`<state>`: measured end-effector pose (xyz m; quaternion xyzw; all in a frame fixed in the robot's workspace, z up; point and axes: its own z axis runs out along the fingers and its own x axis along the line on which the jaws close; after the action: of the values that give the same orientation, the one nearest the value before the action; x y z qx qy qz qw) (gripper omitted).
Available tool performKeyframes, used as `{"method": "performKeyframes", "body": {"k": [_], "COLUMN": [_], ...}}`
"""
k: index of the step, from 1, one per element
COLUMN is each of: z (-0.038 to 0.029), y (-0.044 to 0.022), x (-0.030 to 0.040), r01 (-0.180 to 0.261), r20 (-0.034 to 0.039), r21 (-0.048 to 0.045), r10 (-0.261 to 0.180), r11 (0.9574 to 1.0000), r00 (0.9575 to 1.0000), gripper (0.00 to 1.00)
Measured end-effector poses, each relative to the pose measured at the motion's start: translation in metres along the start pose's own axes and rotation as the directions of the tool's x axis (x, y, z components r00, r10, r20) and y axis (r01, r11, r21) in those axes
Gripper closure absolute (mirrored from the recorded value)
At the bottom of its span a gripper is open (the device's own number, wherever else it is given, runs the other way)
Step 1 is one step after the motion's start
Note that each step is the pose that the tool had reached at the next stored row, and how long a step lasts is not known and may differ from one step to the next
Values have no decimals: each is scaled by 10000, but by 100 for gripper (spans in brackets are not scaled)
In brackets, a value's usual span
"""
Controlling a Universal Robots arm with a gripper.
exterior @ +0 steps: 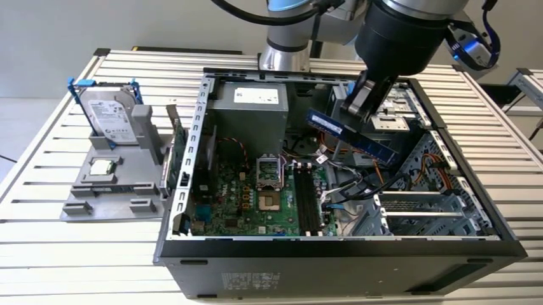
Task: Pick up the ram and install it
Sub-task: 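Insert the ram into the slot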
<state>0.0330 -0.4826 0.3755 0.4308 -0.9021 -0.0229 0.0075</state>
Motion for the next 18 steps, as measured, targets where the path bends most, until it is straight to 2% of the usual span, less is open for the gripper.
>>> {"method": "performKeyframes", "body": {"k": [9,18], "z": [0,0], "y": [0,0], "x": [0,0], "r01": [-397,-813], "r20": [20,39], "r21": [2,3], "r10": [397,813], "r11": [9992,9967], "r00": [9992,9967], "gripper": [100,100]}}
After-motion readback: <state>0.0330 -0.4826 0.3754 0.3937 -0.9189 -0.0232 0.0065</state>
